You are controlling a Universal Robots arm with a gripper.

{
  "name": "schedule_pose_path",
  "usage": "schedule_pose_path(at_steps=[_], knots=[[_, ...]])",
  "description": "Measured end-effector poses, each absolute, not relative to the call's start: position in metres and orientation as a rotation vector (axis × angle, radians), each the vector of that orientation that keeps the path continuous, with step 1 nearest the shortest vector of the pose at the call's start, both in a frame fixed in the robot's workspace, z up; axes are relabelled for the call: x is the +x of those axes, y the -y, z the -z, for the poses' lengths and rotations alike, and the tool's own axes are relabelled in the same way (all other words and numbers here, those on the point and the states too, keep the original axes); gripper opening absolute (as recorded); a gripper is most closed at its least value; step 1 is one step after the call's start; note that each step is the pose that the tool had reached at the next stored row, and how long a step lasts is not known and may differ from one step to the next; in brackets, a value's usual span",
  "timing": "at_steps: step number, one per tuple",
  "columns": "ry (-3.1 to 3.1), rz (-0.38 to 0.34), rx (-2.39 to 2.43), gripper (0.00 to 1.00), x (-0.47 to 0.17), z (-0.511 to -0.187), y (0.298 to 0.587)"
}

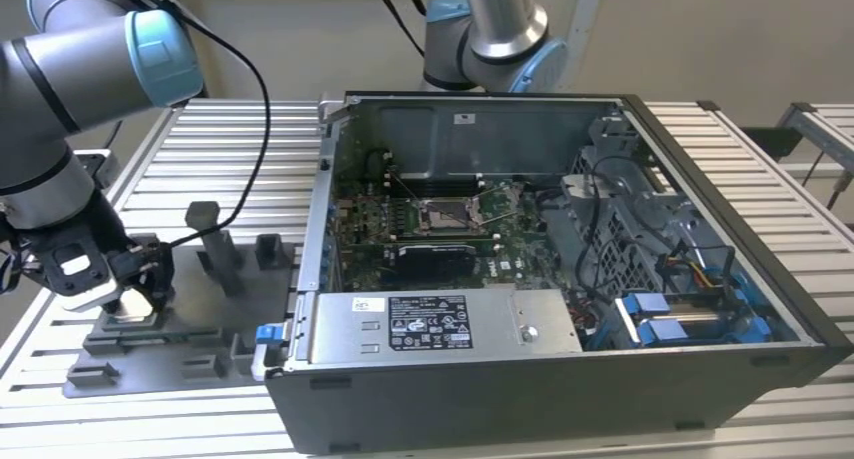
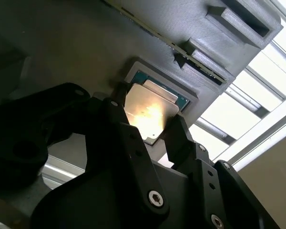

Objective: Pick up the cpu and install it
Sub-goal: 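Reach for the cpu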

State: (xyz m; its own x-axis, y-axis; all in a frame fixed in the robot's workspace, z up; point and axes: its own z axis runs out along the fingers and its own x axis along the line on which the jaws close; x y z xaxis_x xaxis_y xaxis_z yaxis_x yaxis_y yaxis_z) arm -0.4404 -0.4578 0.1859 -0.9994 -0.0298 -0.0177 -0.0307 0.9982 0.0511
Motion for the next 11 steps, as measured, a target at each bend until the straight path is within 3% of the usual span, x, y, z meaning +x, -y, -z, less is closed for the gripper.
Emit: schedule_pose_path(at_steps=[2,3,11], knots=[[-3.123,-0.080,-0.047,1.00,-0.4404,-0.1859,0.4579],[-3.123,-0.080,-0.047,0.00,-0.4404,-0.1859,0.4579],[-3.123,-0.080,-0.047,0.00,-0.4404,-0.1858,0.4579]])
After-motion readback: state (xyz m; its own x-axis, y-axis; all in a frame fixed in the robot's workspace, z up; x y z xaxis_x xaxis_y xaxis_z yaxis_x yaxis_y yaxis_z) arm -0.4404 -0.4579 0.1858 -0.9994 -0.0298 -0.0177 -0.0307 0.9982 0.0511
